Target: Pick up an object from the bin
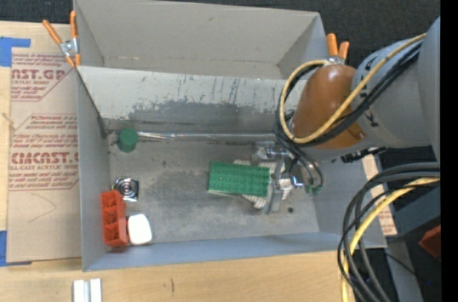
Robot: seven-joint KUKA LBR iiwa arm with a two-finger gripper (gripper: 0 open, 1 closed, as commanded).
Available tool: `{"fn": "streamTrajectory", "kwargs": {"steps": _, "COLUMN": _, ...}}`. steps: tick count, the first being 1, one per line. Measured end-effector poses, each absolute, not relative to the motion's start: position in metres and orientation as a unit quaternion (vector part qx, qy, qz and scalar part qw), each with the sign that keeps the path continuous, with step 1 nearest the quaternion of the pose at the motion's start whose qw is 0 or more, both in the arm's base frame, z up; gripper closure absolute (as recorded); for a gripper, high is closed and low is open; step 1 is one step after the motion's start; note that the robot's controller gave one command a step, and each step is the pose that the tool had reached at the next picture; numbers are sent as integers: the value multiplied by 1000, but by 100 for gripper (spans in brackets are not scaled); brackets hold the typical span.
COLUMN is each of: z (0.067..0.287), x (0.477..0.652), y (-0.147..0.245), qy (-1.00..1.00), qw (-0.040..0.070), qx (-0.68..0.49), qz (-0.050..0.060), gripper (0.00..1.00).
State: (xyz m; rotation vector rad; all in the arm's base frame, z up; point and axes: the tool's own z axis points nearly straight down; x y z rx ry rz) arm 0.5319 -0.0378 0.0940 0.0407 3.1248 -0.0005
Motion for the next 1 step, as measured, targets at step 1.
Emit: {"fn": "streamTrajectory", "kwargs": {"steps": 1, "z": 70, "x": 524, "y": -20, "qy": 1000, "qw": 4, "qx": -11, "qz": -1, "gripper": 100}}
